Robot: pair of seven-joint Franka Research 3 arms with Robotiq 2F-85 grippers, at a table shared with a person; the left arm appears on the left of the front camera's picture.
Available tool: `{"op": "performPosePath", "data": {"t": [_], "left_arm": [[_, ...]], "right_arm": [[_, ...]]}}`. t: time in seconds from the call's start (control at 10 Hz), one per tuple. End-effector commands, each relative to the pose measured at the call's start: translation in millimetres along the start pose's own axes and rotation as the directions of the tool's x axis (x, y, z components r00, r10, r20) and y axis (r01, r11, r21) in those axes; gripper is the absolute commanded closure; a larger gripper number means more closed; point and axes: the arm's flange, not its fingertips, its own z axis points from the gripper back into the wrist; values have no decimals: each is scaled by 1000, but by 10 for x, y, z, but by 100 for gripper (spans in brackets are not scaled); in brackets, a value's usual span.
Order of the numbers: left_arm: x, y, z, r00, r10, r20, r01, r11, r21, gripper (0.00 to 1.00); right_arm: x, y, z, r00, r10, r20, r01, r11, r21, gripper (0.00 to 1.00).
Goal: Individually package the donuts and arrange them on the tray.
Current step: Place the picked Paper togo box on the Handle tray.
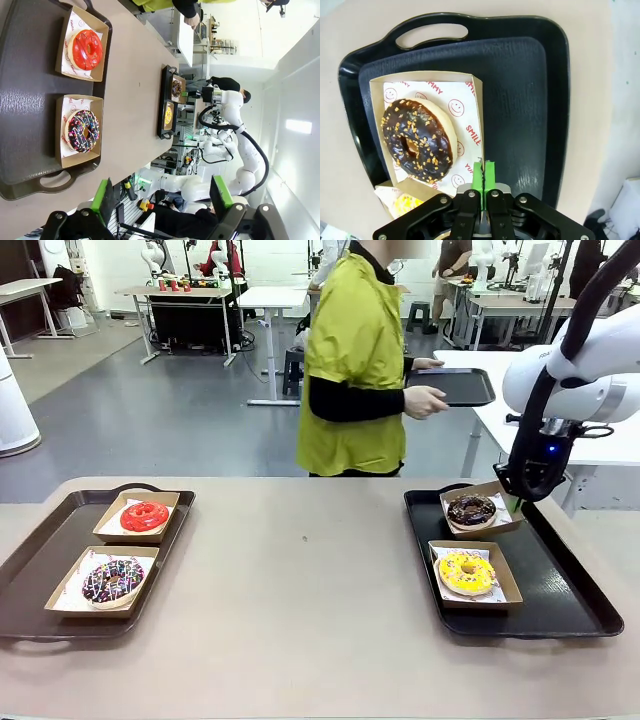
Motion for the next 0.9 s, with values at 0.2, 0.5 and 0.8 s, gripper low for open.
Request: {"op": "performPosePath", "data": {"t": [0.2, 0.5, 0.8], "left_arm": [[-31, -13, 23, 1000, -4, -1, 4, 1000, 4, 0], [-31, -13, 23, 1000, -4, -1, 4, 1000, 4, 0], [-31, -13, 23, 1000, -4, -1, 4, 1000, 4, 0]], "right_arm": [[194, -2, -94, 1000, -15, -15, 16, 999, 31, 52], [208, -39, -118, 999, -24, -30, 25, 999, 36, 0], [206, -45, -101, 999, -24, -29, 26, 998, 52, 7]]}}
